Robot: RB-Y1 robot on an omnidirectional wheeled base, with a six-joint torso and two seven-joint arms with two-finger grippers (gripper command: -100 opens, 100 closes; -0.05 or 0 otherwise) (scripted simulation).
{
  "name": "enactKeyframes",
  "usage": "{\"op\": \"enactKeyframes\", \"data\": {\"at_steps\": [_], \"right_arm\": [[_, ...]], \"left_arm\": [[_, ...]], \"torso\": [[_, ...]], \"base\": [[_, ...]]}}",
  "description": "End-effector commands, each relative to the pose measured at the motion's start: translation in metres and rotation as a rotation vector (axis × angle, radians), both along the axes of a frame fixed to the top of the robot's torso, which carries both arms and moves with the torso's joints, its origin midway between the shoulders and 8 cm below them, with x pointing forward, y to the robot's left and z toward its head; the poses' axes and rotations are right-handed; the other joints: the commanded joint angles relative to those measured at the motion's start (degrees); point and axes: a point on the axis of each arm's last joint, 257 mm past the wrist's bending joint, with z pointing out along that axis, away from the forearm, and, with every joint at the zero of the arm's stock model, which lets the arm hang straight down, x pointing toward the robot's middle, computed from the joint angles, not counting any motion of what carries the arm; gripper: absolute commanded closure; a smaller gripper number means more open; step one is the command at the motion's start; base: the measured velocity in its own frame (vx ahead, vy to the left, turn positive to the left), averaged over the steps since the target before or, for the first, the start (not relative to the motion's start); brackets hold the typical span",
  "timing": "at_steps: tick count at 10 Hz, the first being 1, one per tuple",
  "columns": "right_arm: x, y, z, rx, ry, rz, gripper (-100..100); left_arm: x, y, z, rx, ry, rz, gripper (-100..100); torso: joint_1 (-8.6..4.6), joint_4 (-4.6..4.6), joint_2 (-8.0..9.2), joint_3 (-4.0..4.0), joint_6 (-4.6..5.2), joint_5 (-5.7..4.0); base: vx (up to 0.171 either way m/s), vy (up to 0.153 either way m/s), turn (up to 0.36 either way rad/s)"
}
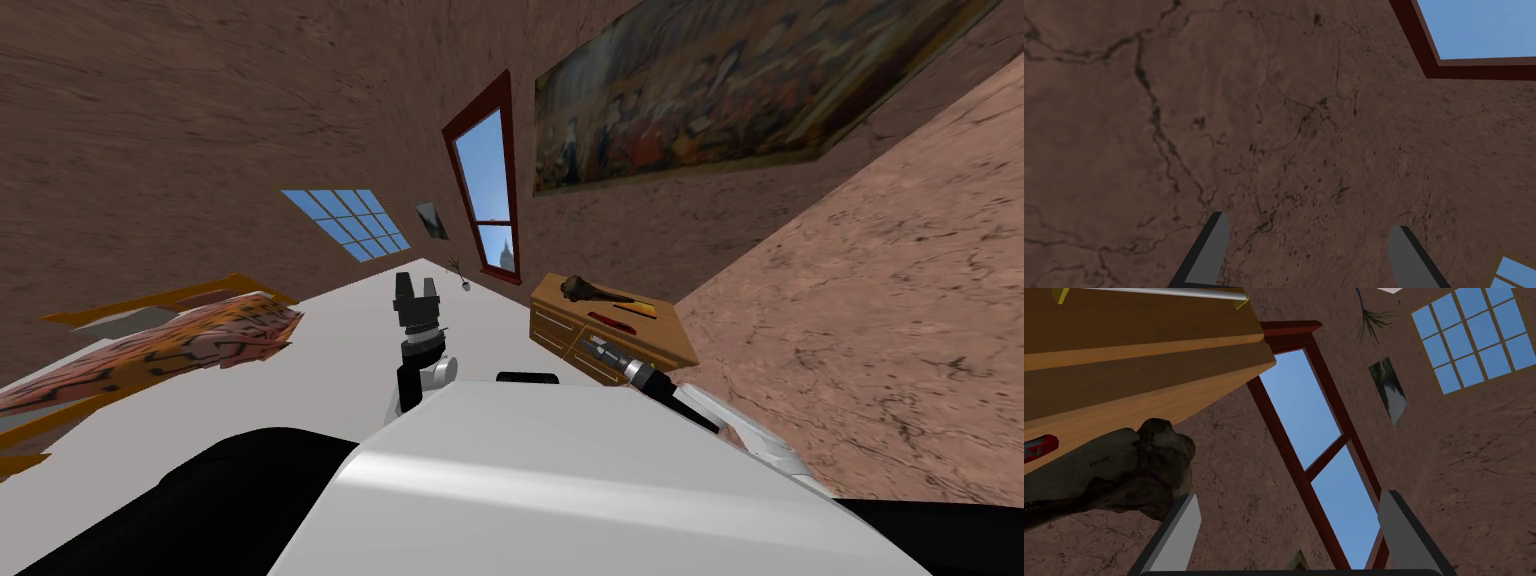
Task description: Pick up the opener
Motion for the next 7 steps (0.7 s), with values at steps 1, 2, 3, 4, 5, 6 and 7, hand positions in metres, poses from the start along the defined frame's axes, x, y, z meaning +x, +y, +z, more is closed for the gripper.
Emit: {"op": "enactKeyframes", "data": {"at_steps": [1,2,3,4,5,6,7], "right_arm": [[-0.009,-0.012,-0.017,-0.041,0.034,0.004,-100],[-0.023,-0.026,-0.034,-0.108,0.074,0.036,-100],[-0.024,-0.029,-0.037,-0.111,0.079,0.032,-100],[-0.025,-0.033,-0.040,-0.116,0.088,0.024,-100],[-0.040,-0.047,-0.055,-0.180,0.126,0.059,-100],[-0.043,-0.056,-0.062,-0.190,0.142,0.045,-100],[-0.058,-0.071,-0.074,-0.251,0.179,0.080,-100]], "left_arm": [[0.000,0.000,0.000,0.000,0.000,0.000,0],[0.000,0.000,0.000,0.000,0.000,0.000,0],[0.000,0.000,0.000,0.000,0.000,0.000,0],[0.000,0.000,0.000,0.000,0.000,0.000,0],[0.000,0.000,0.000,0.000,0.000,0.000,0],[0.000,0.000,0.000,0.000,0.000,0.000,0],[0.000,0.000,0.000,0.000,0.000,0.000,0]], "torso": [[0.00,0.00,0.00,0.00,0.00,0.00],[0.01,0.00,0.00,0.00,0.04,0.00],[0.09,0.00,0.02,0.01,0.01,0.02],[0.06,0.00,0.03,0.01,0.04,0.02],[-0.03,0.01,0.03,0.02,0.05,0.00],[0.01,0.00,0.00,0.00,0.01,0.01],[0.01,0.00,-0.02,-0.01,0.04,0.00]], "base": [[0.006,0.039,0.072],[0.003,0.061,0.150],[-0.001,0.050,0.067],[0.003,0.019,-0.020],[0.010,0.042,0.146],[0.014,0.040,0.095],[0.019,0.053,0.131]]}}
